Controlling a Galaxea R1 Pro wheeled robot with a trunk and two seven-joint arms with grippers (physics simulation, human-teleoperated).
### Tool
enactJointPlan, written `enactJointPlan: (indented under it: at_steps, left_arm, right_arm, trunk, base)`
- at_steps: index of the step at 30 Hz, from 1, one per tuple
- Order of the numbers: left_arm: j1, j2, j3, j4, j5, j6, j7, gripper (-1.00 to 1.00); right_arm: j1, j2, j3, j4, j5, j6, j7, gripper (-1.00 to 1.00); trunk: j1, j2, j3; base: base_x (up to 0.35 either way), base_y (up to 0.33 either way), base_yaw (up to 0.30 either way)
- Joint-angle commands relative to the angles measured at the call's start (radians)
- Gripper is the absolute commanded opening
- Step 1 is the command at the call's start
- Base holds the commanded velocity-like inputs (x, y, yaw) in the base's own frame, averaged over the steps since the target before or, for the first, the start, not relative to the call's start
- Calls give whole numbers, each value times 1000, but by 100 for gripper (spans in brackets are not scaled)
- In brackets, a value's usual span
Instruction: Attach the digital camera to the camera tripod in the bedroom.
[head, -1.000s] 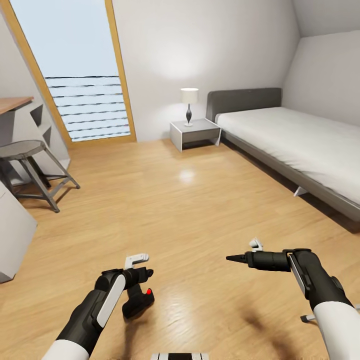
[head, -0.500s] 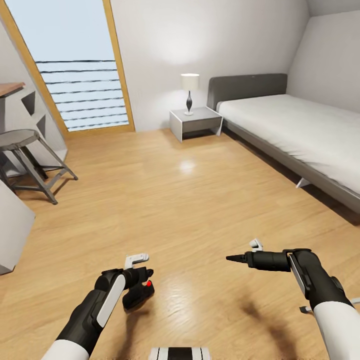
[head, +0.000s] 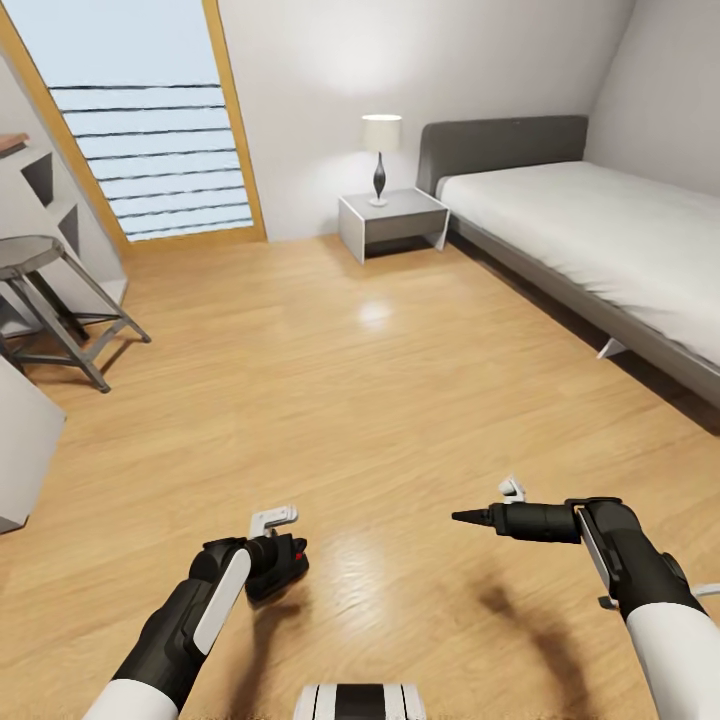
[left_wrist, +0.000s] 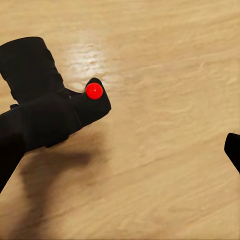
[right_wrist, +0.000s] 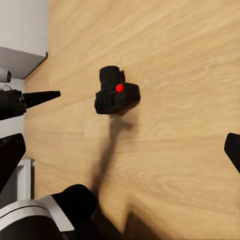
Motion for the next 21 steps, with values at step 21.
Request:
enactJointPlan:
  at_steps: [21]
  left_arm:
    - [0, 0, -1, -3, 11, 3, 9, 100]
  right_arm:
    - [-1, 1, -3, -1, 10, 7, 9, 100]
  trunk:
    - [9, -5, -82]
  base:
    - [0, 0, 0]
